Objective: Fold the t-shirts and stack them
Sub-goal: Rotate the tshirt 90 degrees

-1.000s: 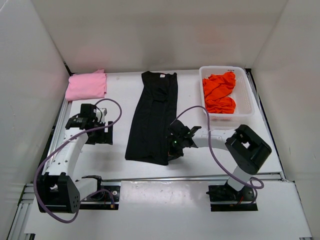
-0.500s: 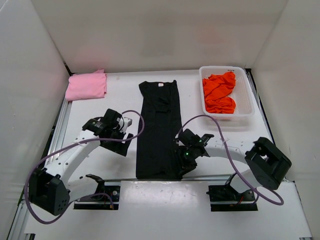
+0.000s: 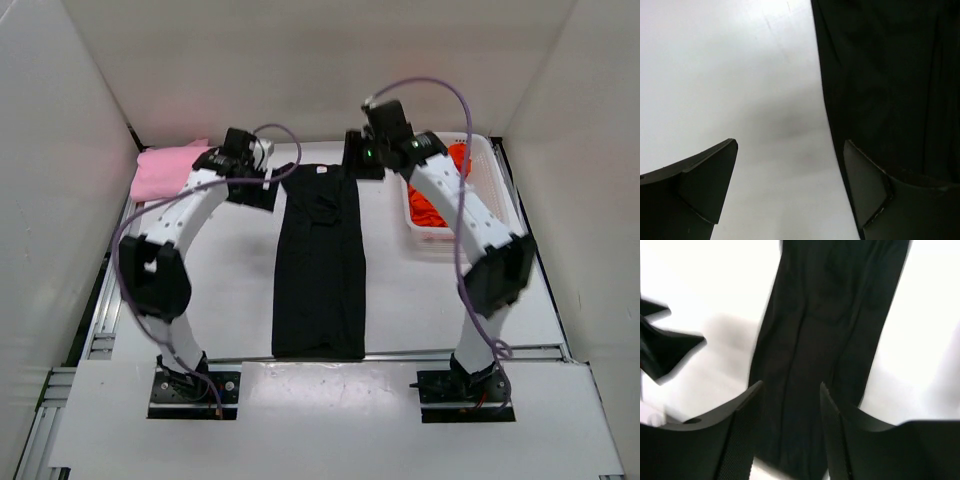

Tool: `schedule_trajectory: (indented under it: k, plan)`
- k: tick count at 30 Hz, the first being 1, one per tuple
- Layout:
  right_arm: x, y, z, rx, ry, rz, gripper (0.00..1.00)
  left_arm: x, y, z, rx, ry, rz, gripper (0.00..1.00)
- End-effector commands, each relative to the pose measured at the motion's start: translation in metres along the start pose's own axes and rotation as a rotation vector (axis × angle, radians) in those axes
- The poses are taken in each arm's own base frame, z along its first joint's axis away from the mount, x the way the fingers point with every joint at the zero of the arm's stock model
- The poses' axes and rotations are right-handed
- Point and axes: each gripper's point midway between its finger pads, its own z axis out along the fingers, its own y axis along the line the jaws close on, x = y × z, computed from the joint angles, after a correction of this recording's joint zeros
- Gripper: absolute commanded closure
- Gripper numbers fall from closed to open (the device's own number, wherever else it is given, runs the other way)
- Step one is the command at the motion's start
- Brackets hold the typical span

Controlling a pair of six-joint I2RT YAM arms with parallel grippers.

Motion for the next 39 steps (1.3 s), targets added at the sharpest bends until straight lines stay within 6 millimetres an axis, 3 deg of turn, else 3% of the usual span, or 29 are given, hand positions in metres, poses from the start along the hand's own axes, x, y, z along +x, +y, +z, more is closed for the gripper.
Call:
schedule_trajectory:
  k: [1,2,3,4,5,7,8,10,11,15,16,17,19,21,22,23,24,25,26,27,28,29,31,34,38,39]
  plan:
    - [-0.049,-0.037,0.052,0.165,-0.017,0.078,0.46,-0.07,0.016,0.025,-0.016,-0.113,-0.029,0.02]
    - [-0.046,-0.052,0.094,0.207,0.027,0.128,0.43,-0.081,0.019,0.032,-0.03,-0.121,-0.03,0.02]
    - [-0.078,-0.052,0.095,0.195,-0.053,0.164,0.41,-0.081,0.017,0.056,-0.039,-0.08,-0.022,0.02]
    - [-0.081,-0.06,0.109,0.212,-0.055,0.202,0.41,-0.105,0.015,0.055,-0.045,-0.128,-0.015,0.02]
    - [-0.086,-0.075,0.136,0.217,-0.079,0.282,0.36,-0.112,0.015,0.062,-0.045,-0.133,-0.015,0.02]
    - [-0.084,-0.09,0.158,0.224,-0.099,0.39,0.33,-0.126,0.016,0.085,-0.045,-0.136,-0.015,0.02]
    - [-0.094,-0.095,0.17,0.21,-0.157,0.475,0.33,-0.131,0.016,0.093,-0.045,-0.145,-0.015,0.02]
    - [-0.095,-0.106,0.187,0.205,-0.181,0.524,0.33,-0.129,0.016,0.12,-0.045,-0.117,-0.015,0.01]
    - [-0.094,-0.113,0.2,0.22,-0.189,0.524,0.33,-0.14,0.016,0.122,-0.045,-0.145,-0.015,0.01]
    - [-0.115,-0.123,0.213,0.249,-0.273,0.535,0.32,-0.133,0.018,0.15,-0.054,-0.115,-0.015,0.01]
    - [-0.11,-0.127,0.216,0.268,-0.268,0.547,0.32,-0.133,0.02,0.15,-0.065,-0.115,-0.016,0.01]
    - [-0.099,-0.134,0.223,0.29,-0.252,0.548,0.32,-0.12,0.025,0.16,-0.07,-0.076,-0.023,0.01]
    - [-0.091,-0.14,0.225,0.31,-0.244,0.549,0.32,-0.111,0.02,0.162,-0.013,-0.055,-0.029,0.01]
    - [-0.08,-0.146,0.228,0.337,-0.221,0.55,0.32,-0.09,0.015,0.165,0.01,-0.004,-0.03,0.02]
    - [-0.078,-0.146,0.224,0.344,-0.211,0.542,0.32,-0.082,0.013,0.163,0.021,0.013,-0.03,0.04]
    - [-0.077,-0.143,0.22,0.334,-0.2,0.524,0.32,-0.085,0.013,0.145,0.021,-0.005,-0.03,0.04]
    - [-0.076,-0.139,0.217,0.316,-0.187,0.508,0.3,-0.058,0.012,0.145,0.022,0.054,-0.032,0.05]
    - [-0.082,-0.13,0.204,0.285,-0.185,0.45,0.3,-0.051,0.007,0.136,0.048,0.062,-0.033,0.05]
    - [-0.085,-0.124,0.197,0.261,-0.18,0.423,0.28,-0.061,0.004,0.107,0.061,0.004,-0.03,0.05]
    - [-0.078,-0.123,0.192,0.256,-0.157,0.4,0.28,-0.035,0.0,0.102,0.082,0.052,-0.033,0.05]
    - [-0.087,-0.109,0.17,0.235,-0.18,0.343,0.25,-0.03,-0.009,0.092,0.126,0.044,-0.034,0.05]
    - [-0.084,-0.101,0.162,0.228,-0.176,0.315,0.25,-0.023,-0.012,0.082,0.145,0.043,-0.034,0.05]
    - [-0.08,-0.096,0.132,0.246,-0.189,0.264,0.21,0.012,-0.025,0.058,0.168,0.092,-0.021,0.05]
    - [-0.062,-0.088,0.092,0.277,-0.196,0.192,0.17,0.067,-0.034,0.035,0.171,0.198,-0.003,0.05]
    - [-0.022,-0.077,0.055,0.299,-0.159,0.053,0.13,0.094,-0.026,0.004,0.128,0.19,0.002,0.03]
    - [0.006,-0.068,0.047,0.268,-0.103,0.018,0.13,0.095,-0.029,-0.01,0.132,0.167,0.011,0.03]
